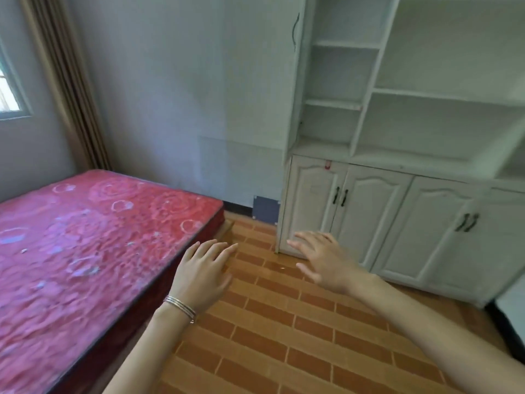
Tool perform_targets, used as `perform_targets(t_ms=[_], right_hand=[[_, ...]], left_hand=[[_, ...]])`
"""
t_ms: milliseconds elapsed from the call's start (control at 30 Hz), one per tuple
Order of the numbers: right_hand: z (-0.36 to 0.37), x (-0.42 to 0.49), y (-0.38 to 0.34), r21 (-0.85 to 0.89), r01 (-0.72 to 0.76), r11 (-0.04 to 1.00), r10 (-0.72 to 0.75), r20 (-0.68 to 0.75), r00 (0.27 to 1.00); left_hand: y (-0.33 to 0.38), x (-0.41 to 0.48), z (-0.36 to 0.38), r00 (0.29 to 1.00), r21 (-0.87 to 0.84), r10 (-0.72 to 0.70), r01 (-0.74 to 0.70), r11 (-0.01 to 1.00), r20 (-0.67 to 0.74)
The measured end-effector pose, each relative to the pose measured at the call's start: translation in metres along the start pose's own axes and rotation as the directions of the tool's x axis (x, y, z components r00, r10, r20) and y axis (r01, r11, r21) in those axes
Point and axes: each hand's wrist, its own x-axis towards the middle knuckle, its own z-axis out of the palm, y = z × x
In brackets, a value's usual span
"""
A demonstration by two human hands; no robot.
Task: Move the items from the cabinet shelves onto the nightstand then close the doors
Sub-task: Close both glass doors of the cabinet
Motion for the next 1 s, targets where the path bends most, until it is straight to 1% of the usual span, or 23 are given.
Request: perform_targets(t_ms=[100,267,400,567,700,833,1000], right_hand=[[-0.012,-0.025,0.037,-0.024,-0.089,0.996,0.088,-0.024,0.996],[-0.032,-0.062,0.081,-0.049,-0.223,0.974,0.219,-0.065,0.973],[-0.040,-0.083,0.104,-0.053,-0.314,0.948,0.308,-0.088,0.947],[-0.038,-0.101,0.124,-0.066,-0.418,0.906,0.412,-0.082,0.907],[-0.037,-0.109,0.141,-0.092,-0.506,0.858,0.502,-0.060,0.863],[-0.040,-0.103,0.160,-0.124,-0.564,0.816,0.560,-0.073,0.825],[-0.044,-0.071,0.178,-0.126,-0.602,0.788,0.594,-0.096,0.798]], left_hand=[[0.036,0.044,0.007,0.994,0.003,0.111,-0.111,0.994,-0.001],[0.090,0.101,0.018,0.972,-0.025,0.236,-0.236,0.971,-0.008],[0.124,0.130,0.036,0.942,-0.055,0.336,-0.336,0.940,-0.008],[0.156,0.161,0.060,0.899,-0.106,0.439,-0.436,0.894,-0.002],[0.172,0.192,0.074,0.850,-0.148,0.527,-0.523,0.839,-0.013],[0.178,0.227,0.082,0.815,-0.167,0.578,-0.577,0.800,-0.047],[0.163,0.272,0.091,0.797,-0.180,0.600,-0.602,0.778,-0.070]])
